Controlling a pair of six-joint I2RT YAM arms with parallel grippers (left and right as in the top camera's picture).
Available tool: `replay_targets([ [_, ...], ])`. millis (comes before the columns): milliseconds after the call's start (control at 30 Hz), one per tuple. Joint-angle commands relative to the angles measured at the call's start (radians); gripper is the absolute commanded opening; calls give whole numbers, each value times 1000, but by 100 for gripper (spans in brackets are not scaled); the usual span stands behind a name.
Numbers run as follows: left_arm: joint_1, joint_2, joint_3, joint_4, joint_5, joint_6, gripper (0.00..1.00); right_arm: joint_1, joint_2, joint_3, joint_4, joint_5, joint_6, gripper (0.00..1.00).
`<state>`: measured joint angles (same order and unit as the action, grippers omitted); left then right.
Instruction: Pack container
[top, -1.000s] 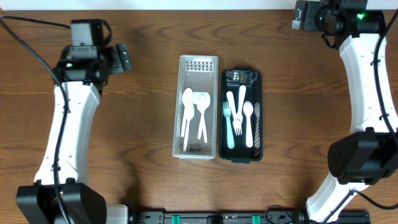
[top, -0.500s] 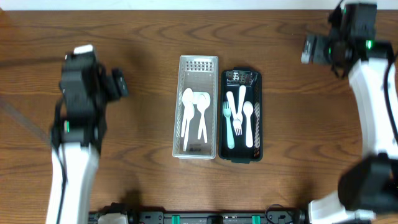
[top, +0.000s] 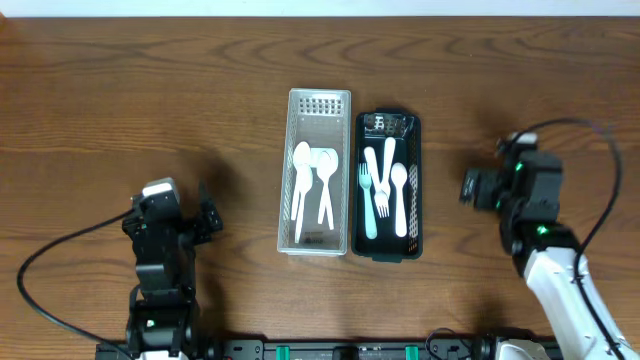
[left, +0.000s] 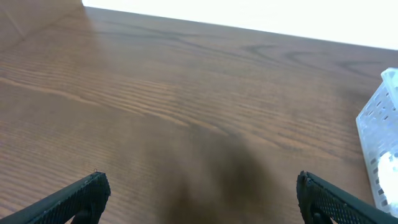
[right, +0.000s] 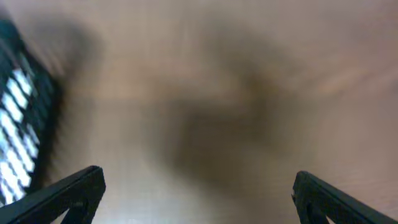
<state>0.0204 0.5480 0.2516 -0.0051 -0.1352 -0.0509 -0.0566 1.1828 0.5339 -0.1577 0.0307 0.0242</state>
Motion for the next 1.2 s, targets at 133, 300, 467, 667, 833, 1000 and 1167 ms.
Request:
replay_targets([
  [133, -2, 3, 13, 6, -8, 6, 98, 10, -3, -155, -48, 2, -10, 99],
  [300, -2, 27, 13, 6, -8, 6, 98, 10, -3, -203, -89, 2, -10, 99],
  [467, -2, 44, 13, 6, -8, 6, 98, 10, -4, -210, -116, 2, -10, 99],
  [667, -2, 56, 13, 6, -8, 6, 98, 15, -136, -210, -146, 2, -11, 99],
  [833, -2, 64, 13, 6, -8, 6, 98, 67, -392, -210, -150, 2, -10, 99],
  [1000, -2, 76, 13, 6, -8, 6, 98, 79, -650, -210, -210, -1, -10, 99],
  [1167, -2, 93, 13, 6, -8, 6, 98, 79, -856, -221, -246, -22, -11, 99],
])
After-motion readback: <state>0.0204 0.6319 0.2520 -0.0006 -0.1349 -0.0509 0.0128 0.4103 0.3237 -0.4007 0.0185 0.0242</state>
